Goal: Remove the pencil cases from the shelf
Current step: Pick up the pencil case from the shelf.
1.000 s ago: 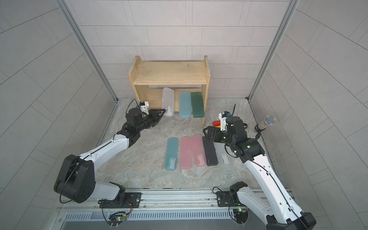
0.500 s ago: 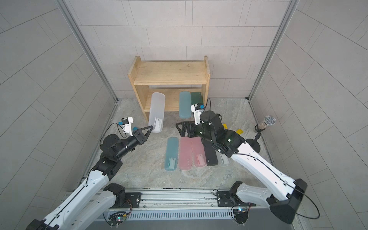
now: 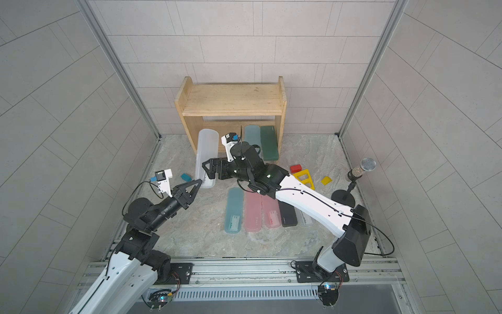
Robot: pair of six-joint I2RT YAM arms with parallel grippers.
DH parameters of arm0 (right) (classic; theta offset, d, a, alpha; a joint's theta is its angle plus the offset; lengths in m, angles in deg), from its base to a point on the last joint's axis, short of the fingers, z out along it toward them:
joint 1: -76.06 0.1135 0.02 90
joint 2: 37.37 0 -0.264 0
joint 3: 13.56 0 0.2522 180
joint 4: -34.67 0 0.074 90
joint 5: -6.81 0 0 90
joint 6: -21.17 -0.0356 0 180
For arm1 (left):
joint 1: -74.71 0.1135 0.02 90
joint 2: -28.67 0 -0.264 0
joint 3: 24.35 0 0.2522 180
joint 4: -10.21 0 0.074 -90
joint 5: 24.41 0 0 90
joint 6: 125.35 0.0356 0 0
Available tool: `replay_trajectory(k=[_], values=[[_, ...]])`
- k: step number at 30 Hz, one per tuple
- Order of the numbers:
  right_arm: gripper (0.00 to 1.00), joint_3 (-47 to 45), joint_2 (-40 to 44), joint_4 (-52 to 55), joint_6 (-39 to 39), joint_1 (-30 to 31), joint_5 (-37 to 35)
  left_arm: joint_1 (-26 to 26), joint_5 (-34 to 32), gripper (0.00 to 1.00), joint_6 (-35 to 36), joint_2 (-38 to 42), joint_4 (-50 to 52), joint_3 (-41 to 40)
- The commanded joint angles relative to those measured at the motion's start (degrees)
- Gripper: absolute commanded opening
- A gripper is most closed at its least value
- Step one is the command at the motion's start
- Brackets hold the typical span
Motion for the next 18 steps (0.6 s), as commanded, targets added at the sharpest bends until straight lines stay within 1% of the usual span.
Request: replay_trajectory(k=[1,5,9,18], values=[[1.0,3.31,-1.59,0.4,0.47,0.47,-2.04,0.0,0.83,0.0,3.76,1.47,-0.73,0.67],[1.0,5.92,-4.54,2.51,0.95,0.46,-3.11,0.0,1.05,0.0,4.64,1.66,-0.66,0.95],[1.0,6.14,-5.62,1.96,0.65,0.67,-4.08,0.0,1.28,0.0,4.85,2.57,-0.89,0.86],[1.0,10.59,-9.31,3.06,1.0,1.63,-4.26,0.0,2.33,0.0,6.65,3.84,1.38,1.39]])
